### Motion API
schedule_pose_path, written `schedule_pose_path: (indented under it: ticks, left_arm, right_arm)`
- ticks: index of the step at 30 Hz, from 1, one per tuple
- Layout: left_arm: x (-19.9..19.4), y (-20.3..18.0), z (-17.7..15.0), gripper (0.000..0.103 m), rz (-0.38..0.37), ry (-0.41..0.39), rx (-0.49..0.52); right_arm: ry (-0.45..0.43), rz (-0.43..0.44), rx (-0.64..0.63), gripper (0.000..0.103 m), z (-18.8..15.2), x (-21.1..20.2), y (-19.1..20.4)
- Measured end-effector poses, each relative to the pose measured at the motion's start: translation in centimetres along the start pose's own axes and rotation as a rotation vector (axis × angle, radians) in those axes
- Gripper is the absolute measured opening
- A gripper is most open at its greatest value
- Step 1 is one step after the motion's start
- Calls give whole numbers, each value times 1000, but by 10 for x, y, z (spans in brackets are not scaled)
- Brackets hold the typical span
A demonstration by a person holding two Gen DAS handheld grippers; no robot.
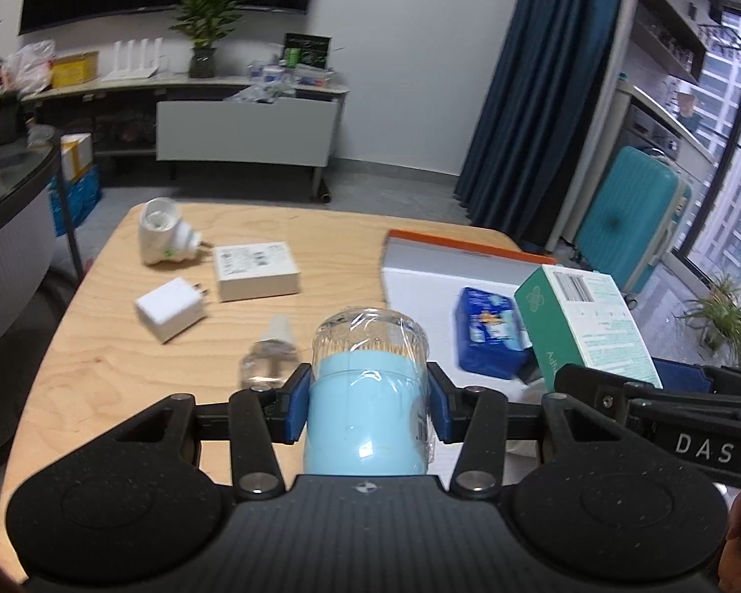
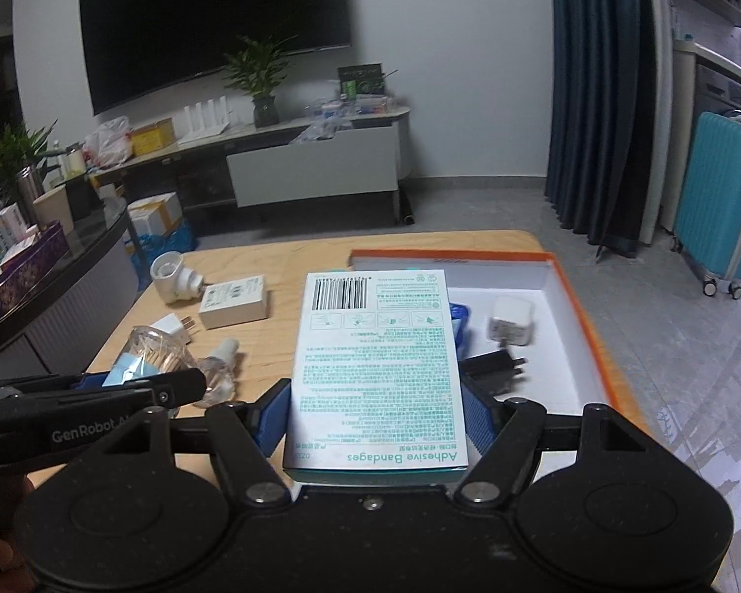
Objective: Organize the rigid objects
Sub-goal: 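Carry the light-blue bottle and teal bandage box over the white box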
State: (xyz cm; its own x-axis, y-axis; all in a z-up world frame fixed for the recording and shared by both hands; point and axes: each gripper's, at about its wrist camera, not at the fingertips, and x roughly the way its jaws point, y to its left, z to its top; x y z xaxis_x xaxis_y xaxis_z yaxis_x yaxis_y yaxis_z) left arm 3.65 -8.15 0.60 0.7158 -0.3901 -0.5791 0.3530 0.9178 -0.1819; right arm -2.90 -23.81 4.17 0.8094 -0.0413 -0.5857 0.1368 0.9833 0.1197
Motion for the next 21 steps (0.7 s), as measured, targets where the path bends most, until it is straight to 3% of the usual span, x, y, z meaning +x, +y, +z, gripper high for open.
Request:
schedule_pose_path:
  ticks: [10, 21]
  left_arm:
    - [7, -41, 5, 48, -58, -20, 45]
    - [20, -57, 5, 48, -86, -7, 66]
  right_arm:
    - [-51, -79, 65, 84, -2, -20, -45]
    - [-50, -94, 92, 84, -2, -13, -56]
